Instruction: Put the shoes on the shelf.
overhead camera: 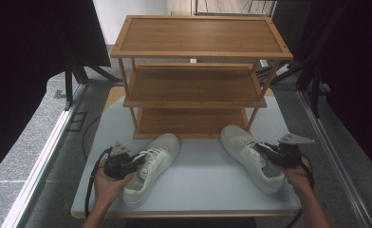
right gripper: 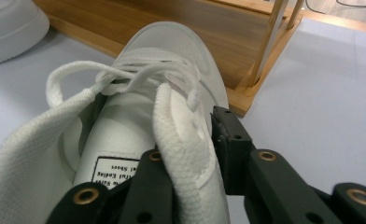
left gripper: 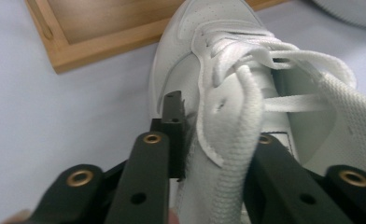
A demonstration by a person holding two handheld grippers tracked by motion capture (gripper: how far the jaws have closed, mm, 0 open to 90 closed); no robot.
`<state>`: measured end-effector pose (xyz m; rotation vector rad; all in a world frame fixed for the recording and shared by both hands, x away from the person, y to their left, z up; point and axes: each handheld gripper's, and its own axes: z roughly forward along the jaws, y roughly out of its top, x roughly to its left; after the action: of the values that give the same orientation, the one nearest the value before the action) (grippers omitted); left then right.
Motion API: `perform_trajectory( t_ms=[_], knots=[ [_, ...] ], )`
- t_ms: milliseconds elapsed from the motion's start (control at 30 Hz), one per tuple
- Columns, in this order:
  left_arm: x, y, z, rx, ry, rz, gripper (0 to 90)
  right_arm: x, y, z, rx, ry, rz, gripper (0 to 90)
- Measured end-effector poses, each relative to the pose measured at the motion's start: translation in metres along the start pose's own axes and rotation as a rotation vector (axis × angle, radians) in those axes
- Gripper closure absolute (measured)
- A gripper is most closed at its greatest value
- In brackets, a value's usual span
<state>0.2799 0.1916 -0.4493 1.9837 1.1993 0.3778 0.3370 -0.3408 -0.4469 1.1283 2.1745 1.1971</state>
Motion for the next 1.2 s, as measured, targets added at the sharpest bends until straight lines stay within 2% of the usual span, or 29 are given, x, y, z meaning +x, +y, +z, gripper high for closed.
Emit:
perform_trajectory(
  t_ms=[100, 133, 200, 300, 333, 367, 400, 433, 467, 533, 567, 600, 633, 700, 733, 933, 1000, 1200],
  knots=[
    [0.003, 0.000, -0.001, -0.007, -0.032, -0.036, 80.1, 0.000, 0.000, -0.001, -0.011, 0.005, 0.022, 80.0],
    [0.003, 0.000, -0.001, -0.007, -0.032, -0.036, 80.2, 0.001, 0.000, -0.001, -0.013, 0.006, 0.025, 80.2],
    [0.007, 0.000, -0.005, -0.037, -0.072, -0.079, 80.4, 0.004, 0.000, -0.003, -0.024, 0.009, 0.023, 80.2],
    [0.007, 0.000, -0.008, -0.063, -0.090, -0.099, 80.3, 0.006, 0.000, -0.008, -0.051, 0.019, 0.028, 80.2],
    [0.007, 0.000, -0.012, -0.091, -0.098, -0.117, 80.4, 0.007, -0.001, -0.015, -0.088, 0.036, 0.066, 80.2],
    [0.007, 0.000, -0.012, -0.091, -0.098, -0.117, 80.3, 0.007, -0.001, -0.015, -0.088, 0.036, 0.066, 80.2],
    [0.008, 0.000, -0.016, -0.117, -0.109, -0.131, 80.3, 0.006, -0.002, -0.022, -0.136, 0.059, 0.113, 80.2],
    [0.008, 0.000, -0.023, -0.162, -0.140, -0.171, 80.3, 0.006, -0.003, -0.026, -0.155, 0.074, 0.136, 80.2],
    [0.008, 0.000, -0.023, -0.162, -0.140, -0.171, 80.2, 0.006, -0.003, -0.026, -0.155, 0.074, 0.136, 80.2],
    [0.009, 0.001, -0.030, -0.213, -0.186, -0.212, 80.2, 0.009, -0.004, -0.035, -0.209, 0.108, 0.192, 80.2],
    [0.010, 0.001, -0.034, -0.239, -0.216, -0.230, 80.2, 0.009, -0.004, -0.035, -0.209, 0.108, 0.192, 80.2],
    [0.011, 0.002, -0.039, -0.286, -0.276, -0.269, 80.2, 0.010, -0.005, -0.039, -0.242, 0.129, 0.215, 80.2],
    [0.011, 0.002, -0.039, -0.286, -0.276, -0.269, 80.2, 0.010, -0.005, -0.039, -0.242, 0.129, 0.215, 80.2],
    [0.011, 0.004, -0.043, -0.323, -0.325, -0.298, 80.2, 0.011, -0.006, -0.041, -0.275, 0.149, 0.242, 80.3],
    [0.010, 0.006, -0.047, -0.356, -0.359, -0.316, 80.2, 0.011, -0.007, -0.043, -0.299, 0.171, 0.269, 80.4],
    [0.010, 0.010, -0.055, -0.410, -0.402, -0.346, 80.0, 0.012, -0.009, -0.049, -0.352, 0.225, 0.321, 80.6],
    [0.009, 0.012, -0.060, -0.445, -0.420, -0.371, 79.9, 0.012, -0.009, -0.054, -0.379, 0.243, 0.359, 80.6],
    [0.007, 0.019, -0.071, -0.494, -0.455, -0.390, 79.9, 0.013, -0.003, -0.066, -0.428, 0.269, 0.389, 80.7]
  ],
)
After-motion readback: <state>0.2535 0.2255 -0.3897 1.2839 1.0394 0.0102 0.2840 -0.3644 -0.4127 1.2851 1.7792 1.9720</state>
